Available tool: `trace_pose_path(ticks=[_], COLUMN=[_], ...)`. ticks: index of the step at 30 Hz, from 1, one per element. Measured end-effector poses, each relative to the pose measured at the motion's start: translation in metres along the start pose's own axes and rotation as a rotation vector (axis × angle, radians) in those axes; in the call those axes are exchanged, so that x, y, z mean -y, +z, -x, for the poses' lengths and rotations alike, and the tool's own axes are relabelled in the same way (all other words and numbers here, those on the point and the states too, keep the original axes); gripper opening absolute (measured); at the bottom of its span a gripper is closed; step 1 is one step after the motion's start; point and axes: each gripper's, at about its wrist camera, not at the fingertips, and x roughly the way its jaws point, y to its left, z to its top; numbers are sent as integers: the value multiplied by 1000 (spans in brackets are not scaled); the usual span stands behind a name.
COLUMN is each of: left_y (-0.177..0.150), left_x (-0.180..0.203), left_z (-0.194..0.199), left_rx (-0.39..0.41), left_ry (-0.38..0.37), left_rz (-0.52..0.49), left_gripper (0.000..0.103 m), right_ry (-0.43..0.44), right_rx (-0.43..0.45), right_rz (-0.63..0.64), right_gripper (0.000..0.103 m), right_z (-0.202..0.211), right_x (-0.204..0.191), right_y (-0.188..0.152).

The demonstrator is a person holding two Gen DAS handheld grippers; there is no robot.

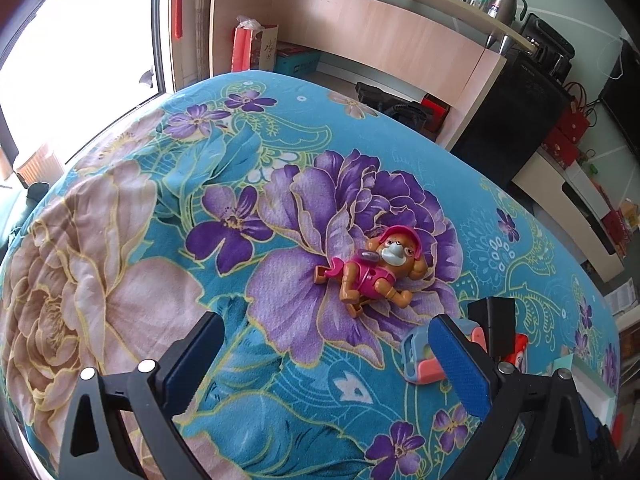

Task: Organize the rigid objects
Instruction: 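Close the left tool on the pink toy dog while right tool grasps black charger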

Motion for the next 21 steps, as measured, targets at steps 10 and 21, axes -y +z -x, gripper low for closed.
trace_pose_path(ticks=[10,21], left_y=[16,14], left_x=[-1,14], left_z=[-35,-51], left_rx=[-6,7], left_ry=[-29,-22], left_rz=[-44,-147], left_gripper=[103,102], right_ry=[99,50], right_rx=[-125,-356], right_rz=[150,269], right_gripper=[99,67], right_z=[-27,-88], right_x=[-21,-42], right_y=[79,81])
